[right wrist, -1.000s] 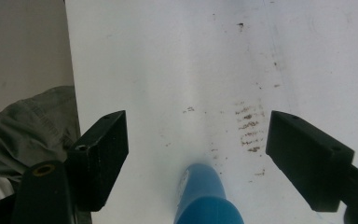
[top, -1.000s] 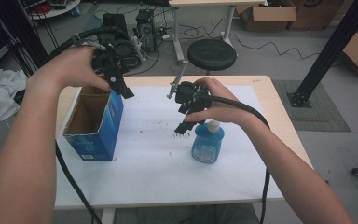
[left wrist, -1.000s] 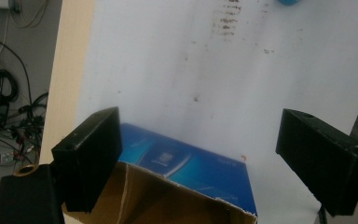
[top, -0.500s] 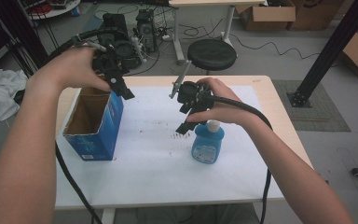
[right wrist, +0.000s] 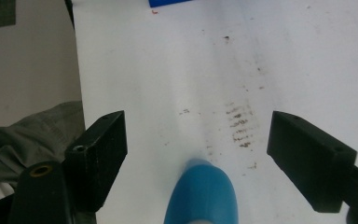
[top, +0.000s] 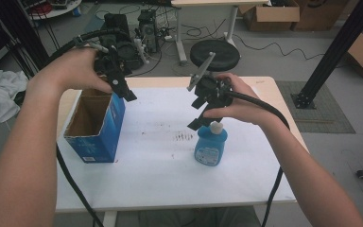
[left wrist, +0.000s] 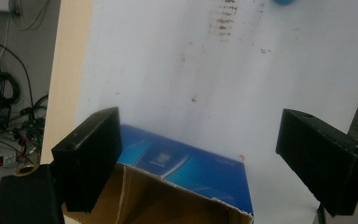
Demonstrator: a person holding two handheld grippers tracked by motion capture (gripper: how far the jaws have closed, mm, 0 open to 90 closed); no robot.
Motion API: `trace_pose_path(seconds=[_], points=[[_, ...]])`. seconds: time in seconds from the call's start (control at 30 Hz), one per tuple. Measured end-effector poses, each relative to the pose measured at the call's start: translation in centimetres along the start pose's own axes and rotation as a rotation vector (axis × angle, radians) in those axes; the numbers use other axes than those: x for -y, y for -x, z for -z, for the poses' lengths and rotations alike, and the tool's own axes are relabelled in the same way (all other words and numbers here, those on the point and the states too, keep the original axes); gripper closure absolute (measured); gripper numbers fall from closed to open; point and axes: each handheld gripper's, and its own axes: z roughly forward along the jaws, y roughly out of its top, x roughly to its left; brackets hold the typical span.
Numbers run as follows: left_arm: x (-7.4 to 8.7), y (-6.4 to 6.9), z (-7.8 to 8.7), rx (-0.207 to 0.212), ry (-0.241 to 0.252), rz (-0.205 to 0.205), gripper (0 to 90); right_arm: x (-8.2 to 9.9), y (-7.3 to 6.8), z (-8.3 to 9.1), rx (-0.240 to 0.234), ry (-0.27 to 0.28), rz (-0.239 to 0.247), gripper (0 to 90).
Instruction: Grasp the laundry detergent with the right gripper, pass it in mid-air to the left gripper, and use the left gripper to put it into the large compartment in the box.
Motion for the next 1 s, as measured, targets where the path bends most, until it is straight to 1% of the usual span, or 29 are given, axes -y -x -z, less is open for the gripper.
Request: trace_pose_path(seconds=[0.03, 0.07, 0.13, 0.17, 0.2, 0.23, 0.27, 0.3, 0.33, 0.4, 0.5, 0.53, 0.57, 0.63, 0.67, 0.7, 0.73, 0.83, 0.87, 0.9, 1.0], points=[[-0.1, 0.0, 0.0, 0.001, 0.006, 0.001, 15.1, 0.6, 0.1, 0.5, -0.002, 0.018, -0.009, 19.8], [-0.1, 0.0, 0.0, 0.001, 0.006, 0.001, 15.0, 0.6, 0.1, 0.5, -0.002, 0.018, -0.009, 19.8], [-0.2, 0.0, 0.0, 0.0, 0.004, -0.002, 15.1, 1.3, 0.2, 0.9, 0.005, 0.02, -0.016, 19.8], [-0.4, 0.0, -0.2, 0.002, 0.0, -0.005, 15.1, 1.9, 0.2, 1.2, 0.013, 0.026, -0.02, 19.7], [-0.4, 0.0, -0.2, 0.002, 0.0, -0.005, 15.0, 1.9, 0.2, 1.2, 0.013, 0.026, -0.02, 19.7], [-0.5, 0.1, -0.3, 0.004, -0.002, -0.008, 15.1, 2.5, 0.2, 1.5, 0.02, 0.038, -0.021, 19.5], [-0.5, 0.1, -0.3, 0.004, -0.002, -0.008, 15.1, 2.5, 0.2, 1.5, 0.02, 0.038, -0.021, 19.5], [-0.5, 0.1, -0.3, 0.003, -0.004, -0.01, 15.1, 3.2, 0.1, 1.8, 0.022, 0.047, -0.024, 19.6], [-0.6, 0.1, -0.4, 0.004, -0.001, -0.007, 15.1, 3.2, 0.1, 1.8, 0.022, 0.047, -0.024, 19.6], [-0.7, 0.2, -0.4, 0.006, -0.005, -0.01, 15.1, 4.1, 0.0, 2.2, 0.033, 0.056, -0.024, 19.5], [-0.8, 0.3, -0.5, 0.004, -0.01, -0.015, 15.1, 5.1, -0.2, 2.6, 0.04, 0.072, -0.023, 19.1], [-0.9, 0.3, -0.6, 0.006, -0.006, -0.009, 15.1, 5.5, -0.2, 2.7, 0.04, 0.08, -0.023, 18.7], [-0.9, 0.3, -0.6, 0.006, -0.006, -0.009, 15.1, 5.5, -0.2, 2.7, 0.04, 0.08, -0.023, 18.7], [-1.0, 0.4, -0.7, 0.006, -0.004, -0.012, 15.0, 6.5, -0.3, 3.0, 0.042, 0.104, -0.033, 18.2], [-1.0, 0.4, -0.7, 0.006, -0.004, -0.012, 15.0, 6.5, -0.3, 3.0, 0.042, 0.104, -0.033, 18.2], [-1.1, 0.4, -0.7, 0.006, -0.004, -0.013, 15.0, 6.9, -0.3, 3.1, 0.043, 0.114, -0.033, 18.1], [-1.2, 0.4, -0.7, 0.008, -0.007, -0.014, 15.0, 7.6, -0.3, 3.1, 0.041, 0.13, -0.041, 18.1], [-1.3, 0.4, -0.8, 0.009, -0.005, -0.013, 14.9, 8.7, -0.2, 3.1, 0.038, 0.165, -0.049, 17.8], [-1.3, 0.4, -0.9, 0.01, -0.003, -0.013, 14.9, 8.7, -0.2, 3.1, 0.038, 0.165, -0.049, 17.8], [-1.4, 0.5, -1.0, 0.012, -0.006, -0.013, 14.9, 9.5, -0.2, 3.0, 0.035, 0.177, -0.058, 17.5], [-1.6, 0.5, -1.0, 0.014, -0.008, -0.019, 14.9, 10.6, -0.2, 2.7, 0.035, 0.202, -0.063, 17.1]])
